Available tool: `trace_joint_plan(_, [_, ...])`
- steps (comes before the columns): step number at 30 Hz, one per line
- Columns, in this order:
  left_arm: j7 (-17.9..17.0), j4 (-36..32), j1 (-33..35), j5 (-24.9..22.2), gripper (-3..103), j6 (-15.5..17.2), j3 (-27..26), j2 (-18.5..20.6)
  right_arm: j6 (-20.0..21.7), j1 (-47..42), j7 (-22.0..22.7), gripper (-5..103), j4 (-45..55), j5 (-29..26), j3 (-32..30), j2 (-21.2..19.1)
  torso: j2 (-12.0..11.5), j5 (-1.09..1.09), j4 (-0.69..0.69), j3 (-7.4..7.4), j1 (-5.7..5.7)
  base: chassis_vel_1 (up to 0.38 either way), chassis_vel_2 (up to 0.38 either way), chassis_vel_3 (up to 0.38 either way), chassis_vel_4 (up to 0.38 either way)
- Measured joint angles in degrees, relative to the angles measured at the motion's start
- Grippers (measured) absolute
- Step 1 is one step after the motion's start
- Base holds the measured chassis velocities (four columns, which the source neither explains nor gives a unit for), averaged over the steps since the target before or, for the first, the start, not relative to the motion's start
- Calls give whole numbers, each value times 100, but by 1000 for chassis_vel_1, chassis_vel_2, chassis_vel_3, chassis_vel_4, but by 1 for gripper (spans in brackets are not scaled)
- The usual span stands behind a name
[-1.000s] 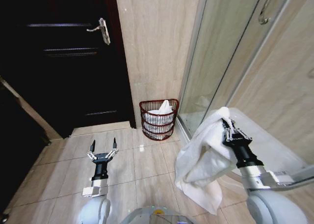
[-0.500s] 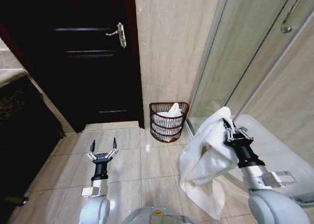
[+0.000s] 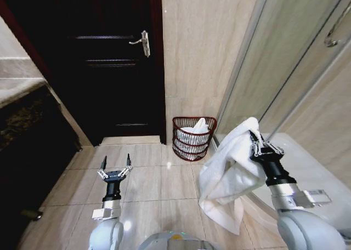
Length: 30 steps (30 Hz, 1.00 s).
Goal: Discard the used towel into the hamper.
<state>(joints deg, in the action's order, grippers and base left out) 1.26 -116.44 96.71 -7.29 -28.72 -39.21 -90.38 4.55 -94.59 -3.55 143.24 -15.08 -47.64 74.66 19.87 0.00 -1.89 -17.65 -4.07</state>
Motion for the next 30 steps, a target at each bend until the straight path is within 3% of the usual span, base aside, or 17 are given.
trace_joint_plan(30, [-13,-140,146,-7,100,-19,51,-89,-119,83,4,2,0,-1,-27,4,640,0,0,-397,-240,0,0,0,0])
